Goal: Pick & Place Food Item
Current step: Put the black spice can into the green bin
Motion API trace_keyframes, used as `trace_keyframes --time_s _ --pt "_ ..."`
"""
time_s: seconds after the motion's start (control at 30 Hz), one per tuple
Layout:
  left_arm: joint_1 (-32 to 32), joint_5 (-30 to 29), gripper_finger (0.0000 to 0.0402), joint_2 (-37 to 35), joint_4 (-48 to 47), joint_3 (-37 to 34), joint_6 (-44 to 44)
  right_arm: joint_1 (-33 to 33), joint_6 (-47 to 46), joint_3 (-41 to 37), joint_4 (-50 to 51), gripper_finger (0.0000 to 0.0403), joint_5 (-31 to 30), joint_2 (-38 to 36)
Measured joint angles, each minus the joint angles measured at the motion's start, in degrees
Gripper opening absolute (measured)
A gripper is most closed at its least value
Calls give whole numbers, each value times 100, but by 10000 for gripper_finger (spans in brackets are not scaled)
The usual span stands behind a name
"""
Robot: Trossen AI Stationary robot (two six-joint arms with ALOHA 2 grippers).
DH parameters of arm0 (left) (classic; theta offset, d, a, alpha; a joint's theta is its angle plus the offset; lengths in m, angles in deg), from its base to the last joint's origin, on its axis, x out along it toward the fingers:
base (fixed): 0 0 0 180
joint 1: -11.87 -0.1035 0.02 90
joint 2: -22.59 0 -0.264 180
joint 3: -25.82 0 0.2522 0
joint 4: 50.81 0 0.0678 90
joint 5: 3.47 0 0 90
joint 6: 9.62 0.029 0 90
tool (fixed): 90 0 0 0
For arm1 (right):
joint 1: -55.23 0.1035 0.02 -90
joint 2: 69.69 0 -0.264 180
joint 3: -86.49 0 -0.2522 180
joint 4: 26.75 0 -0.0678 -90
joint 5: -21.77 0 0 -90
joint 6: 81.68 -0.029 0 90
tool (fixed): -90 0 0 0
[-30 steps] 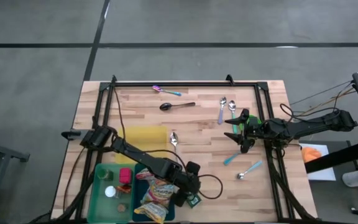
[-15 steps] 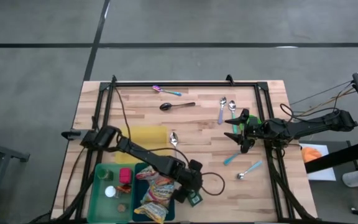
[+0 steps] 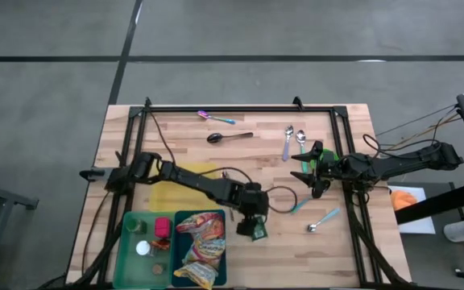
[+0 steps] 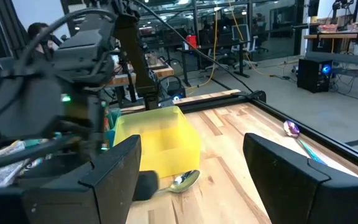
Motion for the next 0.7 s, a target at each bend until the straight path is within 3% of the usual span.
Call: trace_keyframes --time_s 0.17,0.7 --pt "-311 2 289 -7 -153 0 -250 -2 0 0 0 281 0 0" --pt "-1072 115 289 -22 -814 9 -2416 -2 0 0 0 281 -3 0"
